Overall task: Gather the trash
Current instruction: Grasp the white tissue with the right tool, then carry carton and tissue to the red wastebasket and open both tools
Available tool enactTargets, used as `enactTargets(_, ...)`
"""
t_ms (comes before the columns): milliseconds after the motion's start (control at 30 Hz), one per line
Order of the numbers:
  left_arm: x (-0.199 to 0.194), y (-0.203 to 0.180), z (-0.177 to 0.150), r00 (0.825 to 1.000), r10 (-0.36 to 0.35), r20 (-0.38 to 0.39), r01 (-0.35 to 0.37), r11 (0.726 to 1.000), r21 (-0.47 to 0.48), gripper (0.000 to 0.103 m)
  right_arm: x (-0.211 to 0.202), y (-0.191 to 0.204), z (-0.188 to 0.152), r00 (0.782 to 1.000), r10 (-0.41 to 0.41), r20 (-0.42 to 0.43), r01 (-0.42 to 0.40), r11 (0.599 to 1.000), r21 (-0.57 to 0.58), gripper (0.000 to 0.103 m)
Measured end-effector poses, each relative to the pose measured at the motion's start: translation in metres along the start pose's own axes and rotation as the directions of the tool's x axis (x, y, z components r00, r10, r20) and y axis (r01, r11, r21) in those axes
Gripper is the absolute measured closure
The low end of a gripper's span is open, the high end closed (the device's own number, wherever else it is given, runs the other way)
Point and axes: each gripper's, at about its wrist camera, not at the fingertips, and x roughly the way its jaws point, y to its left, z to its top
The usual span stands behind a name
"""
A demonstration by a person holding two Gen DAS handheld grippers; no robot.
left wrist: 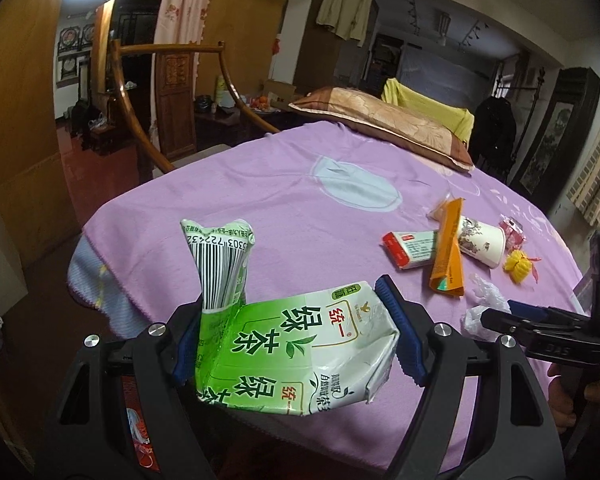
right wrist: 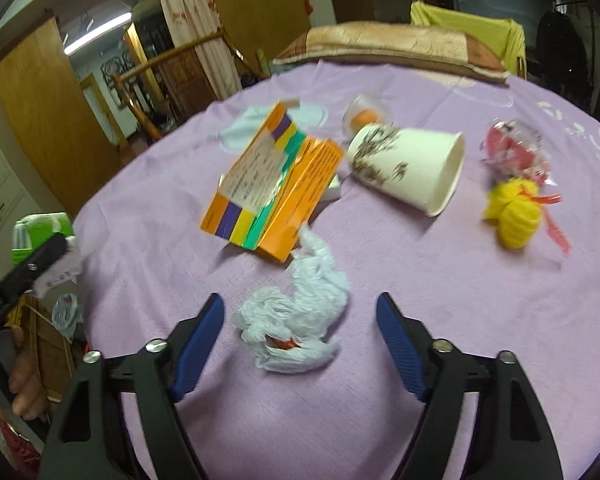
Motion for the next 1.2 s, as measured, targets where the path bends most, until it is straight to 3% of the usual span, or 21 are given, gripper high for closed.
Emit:
enactTargets(33, -0.002, 0.005, -0.001, 1.000, 0.004, 0.001, -0.004, 1.000, -0.010, 0.028, 0.003, 0.001, 0.000, 1.000, 0.010, -0.014, -0.010, 1.000, -0.001, 0.054)
enactTargets(100, -0.009, 0.016, -0.004, 1.000, 0.016, 0.005, -0.016, 0.999, -0.031, 0.028, 0.007, 0.003, -0.001, 0.999, 0.026, -0.037, -0.026, 1.000, -0.001, 0.076)
enactTargets(333, -0.047, 0.054, -0.024, 0.994, 0.105, 0.017, -0.103, 0.990, -0.092, 0.028, -0.031, 0.031, -0.001, 0.992, 0.094, 0.080, -0.092, 0.995, -0.032, 0.077)
enactTargets(500, -0.075, 0.085, -0.042, 0.985, 0.170, 0.020, -0.165, 0.974, -0.153, 0.028, -0.053, 0.060, -0.007, 0.982, 0.157, 0.106, -0.149, 0.985, -0.084, 0.077)
enactTargets(733, -0.099, 0.128, -0.063, 0.978, 0.207, 0.024, -0.196, 0.954, -0.225, 0.028, -0.063, 0.107, -0.016, 0.975, 0.206, 0.087, -0.191, 0.968, -0.160, 0.077)
enactTargets(933, -0.086, 0.162, -0.078, 0.979, 0.199, -0.044, -0.204, 0.938, -0.280, 0.027, -0.054, 0.147, -0.021, 0.977, 0.211, 0.041, -0.199, 0.958, -0.206, 0.077)
enactTargets(1000, -0.074, 0.169, -0.082, 0.977, 0.194, -0.092, -0.212, 0.937, -0.278, 0.024, -0.049, 0.160, -0.023, 0.978, 0.209, 0.024, -0.198, 0.954, -0.224, 0.076)
enactTargets(1067, -0.062, 0.174, -0.087, 0.970, 0.200, -0.138, -0.231, 0.935, -0.270, 0.014, -0.043, 0.172, -0.025, 0.979, 0.204, 0.009, -0.196, 0.952, -0.236, 0.076)
enactTargets(1200, -0.055, 0.183, -0.092, 0.971, 0.189, -0.147, -0.225, 0.933, -0.282, 0.010, -0.033, 0.187, -0.028, 0.982, 0.189, -0.021, -0.188, 0.948, -0.255, 0.075)
